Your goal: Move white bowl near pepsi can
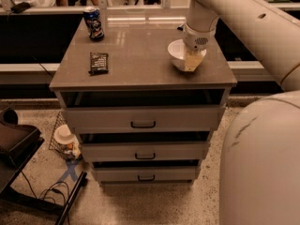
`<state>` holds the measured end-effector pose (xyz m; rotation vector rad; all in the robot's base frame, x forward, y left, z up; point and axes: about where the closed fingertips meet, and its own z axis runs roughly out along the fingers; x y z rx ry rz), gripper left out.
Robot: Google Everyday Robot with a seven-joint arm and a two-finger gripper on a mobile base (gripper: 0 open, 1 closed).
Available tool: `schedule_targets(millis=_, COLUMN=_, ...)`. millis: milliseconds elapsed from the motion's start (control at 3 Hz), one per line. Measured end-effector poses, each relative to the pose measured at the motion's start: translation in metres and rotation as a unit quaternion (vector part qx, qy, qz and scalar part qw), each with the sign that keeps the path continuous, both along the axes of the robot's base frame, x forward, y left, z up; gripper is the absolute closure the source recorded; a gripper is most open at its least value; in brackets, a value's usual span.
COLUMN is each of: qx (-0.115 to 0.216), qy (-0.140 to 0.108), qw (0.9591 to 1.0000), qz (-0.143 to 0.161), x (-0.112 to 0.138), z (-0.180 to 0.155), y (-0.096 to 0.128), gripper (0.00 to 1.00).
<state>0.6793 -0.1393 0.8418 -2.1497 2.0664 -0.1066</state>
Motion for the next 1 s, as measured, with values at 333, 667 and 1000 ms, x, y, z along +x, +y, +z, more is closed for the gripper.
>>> schedule_targets(millis=333, qx=0.001, qy=-0.002, qw=1.0000, qz=0.001, x=0.003, z=-0.003, y=0.002, gripper=1.00)
schedule_targets(millis=667, qx=0.001, qy=-0.002, qw=1.0000, qz=0.001, x=0.003, z=-0.003, y=0.002, gripper=1.00)
schedule_targets(millis=1000, qx=-0.006, qy=-0.047, qw=0.9989, qz=0.004, x=0.015, z=0.022, y=0.005, gripper=1.00)
